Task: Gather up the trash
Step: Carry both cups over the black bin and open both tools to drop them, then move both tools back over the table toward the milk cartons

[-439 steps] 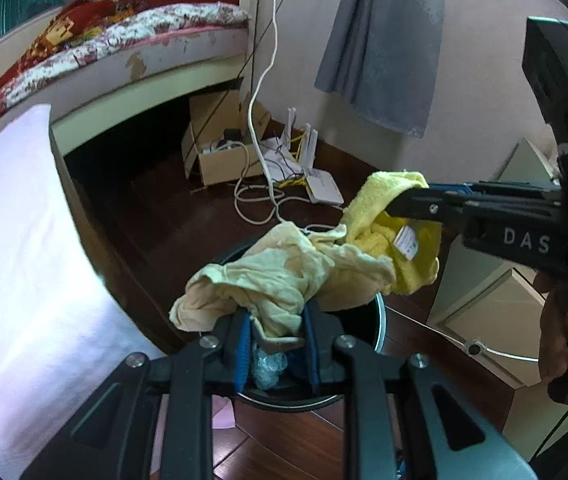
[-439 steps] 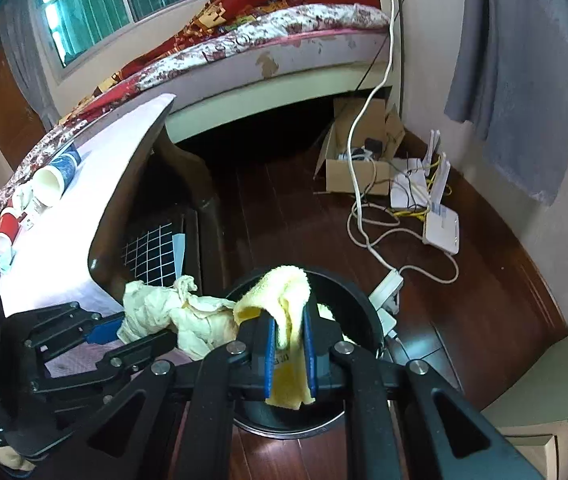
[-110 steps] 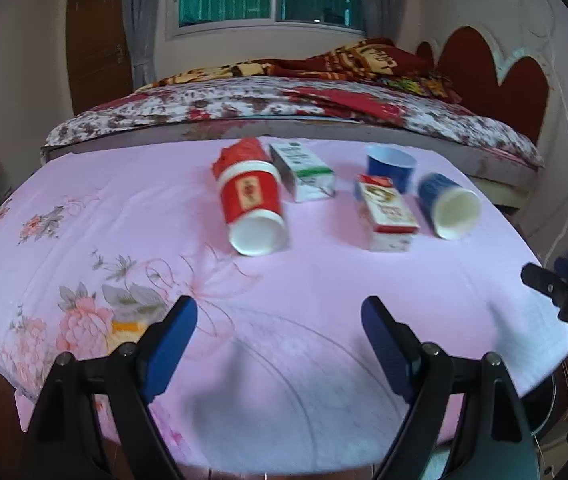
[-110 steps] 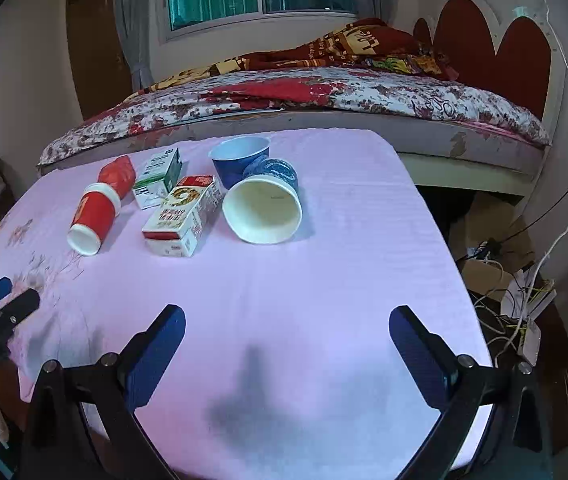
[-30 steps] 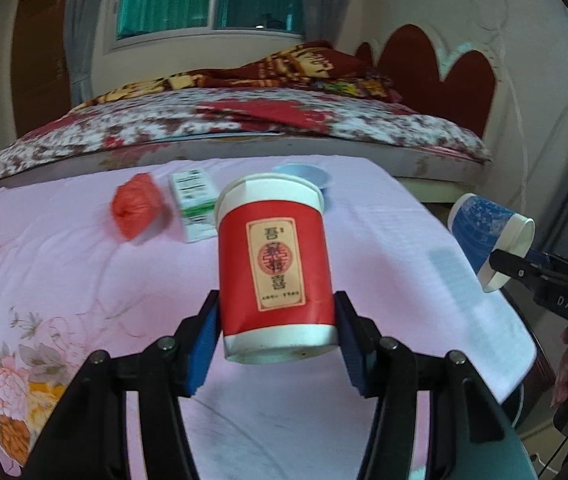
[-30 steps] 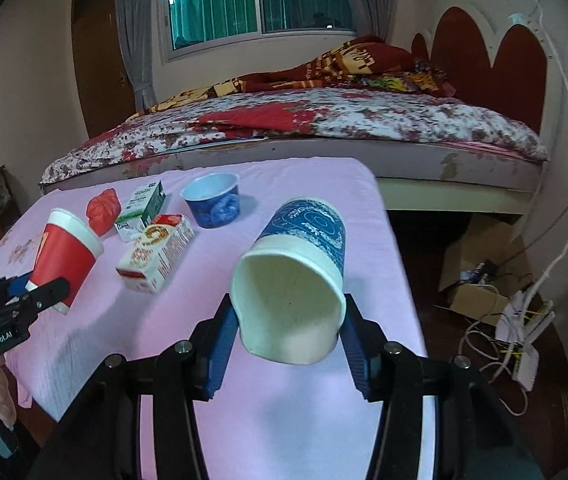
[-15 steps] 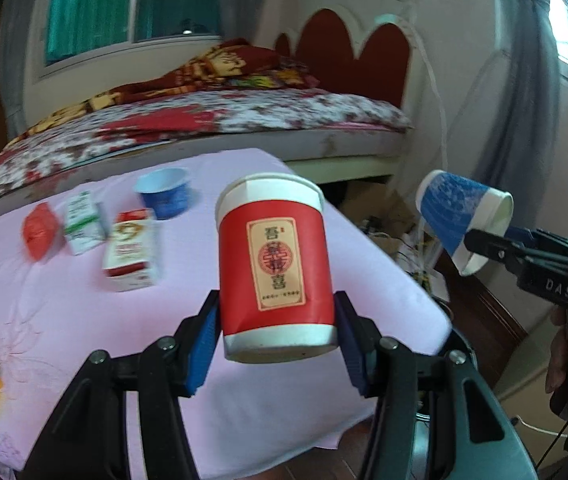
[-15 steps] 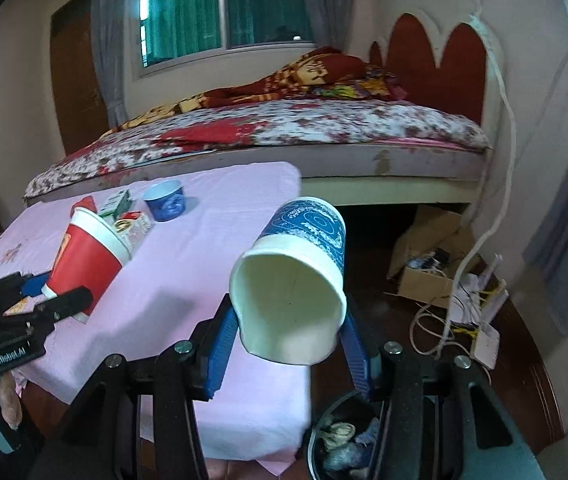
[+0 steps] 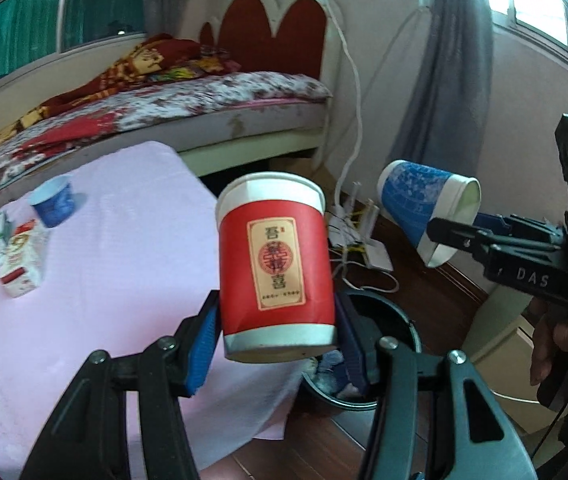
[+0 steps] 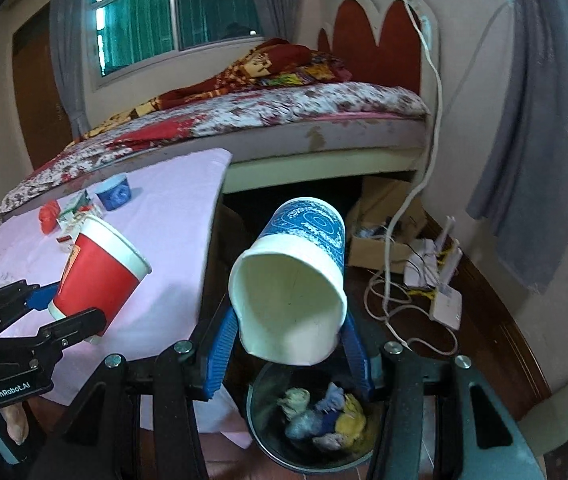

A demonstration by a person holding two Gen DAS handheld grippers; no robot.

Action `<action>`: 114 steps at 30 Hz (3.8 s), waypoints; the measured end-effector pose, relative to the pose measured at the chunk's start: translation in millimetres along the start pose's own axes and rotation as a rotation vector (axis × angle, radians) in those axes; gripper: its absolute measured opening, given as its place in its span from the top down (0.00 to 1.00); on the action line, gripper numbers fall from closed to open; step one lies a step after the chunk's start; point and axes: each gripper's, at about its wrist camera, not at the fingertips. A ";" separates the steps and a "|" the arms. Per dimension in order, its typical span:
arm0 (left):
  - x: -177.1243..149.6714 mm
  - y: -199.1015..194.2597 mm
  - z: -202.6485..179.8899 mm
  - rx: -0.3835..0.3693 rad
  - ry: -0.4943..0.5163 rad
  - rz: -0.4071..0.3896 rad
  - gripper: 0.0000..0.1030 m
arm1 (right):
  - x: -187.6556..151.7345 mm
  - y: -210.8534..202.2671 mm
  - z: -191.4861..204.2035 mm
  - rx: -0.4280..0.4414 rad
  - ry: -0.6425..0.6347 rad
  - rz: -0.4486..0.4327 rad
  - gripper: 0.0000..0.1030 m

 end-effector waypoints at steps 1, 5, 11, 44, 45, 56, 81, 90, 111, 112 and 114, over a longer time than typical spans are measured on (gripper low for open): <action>0.1 2.9 -6.5 -0.010 0.008 0.005 0.46 | -3.8 -2.1 -7.4 -0.005 0.005 0.004 0.49; -0.6 12.5 -28.8 -0.042 0.035 0.020 0.46 | -16.3 -6.8 -30.8 -0.025 0.022 0.019 0.49; -2.4 22.3 -56.2 -0.091 0.072 0.042 0.46 | -32.0 -11.0 -58.2 -0.048 0.045 0.039 0.49; -80.3 141.7 -109.3 -0.174 0.009 0.342 0.46 | -152.6 84.9 -130.6 0.005 0.002 0.343 0.46; -81.2 146.4 -108.9 -0.173 0.007 0.349 0.46 | -152.3 90.9 -130.2 0.013 -0.005 0.350 0.46; -96.9 168.3 -100.5 -0.175 -0.055 0.417 0.17 | -127.7 126.7 -142.2 0.039 0.023 0.339 0.09; -55.8 -52.3 40.8 0.205 -0.189 0.087 0.03 | 39.5 19.2 39.8 0.107 0.003 -0.047 0.00; -70.9 -76.1 129.4 0.368 -0.277 0.048 0.03 | 36.8 45.7 169.8 0.216 -0.164 0.010 0.00; -93.0 -99.9 289.2 0.558 -0.432 0.013 0.05 | 31.7 133.4 360.5 0.282 -0.257 0.114 0.00; -94.7 -95.9 296.4 0.560 -0.441 0.016 0.06 | 31.2 139.9 368.3 0.273 -0.267 0.112 0.00; -96.7 -89.2 303.5 0.563 -0.449 0.026 0.06 | 30.2 157.4 383.7 0.263 -0.287 0.117 0.00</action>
Point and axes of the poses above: each gripper's, at about its wrist camera, not at the fingertips, and y roughly the way its jaws point, z to its left, x to its top, and after that the axes turned 7 degrees about y, right-handed
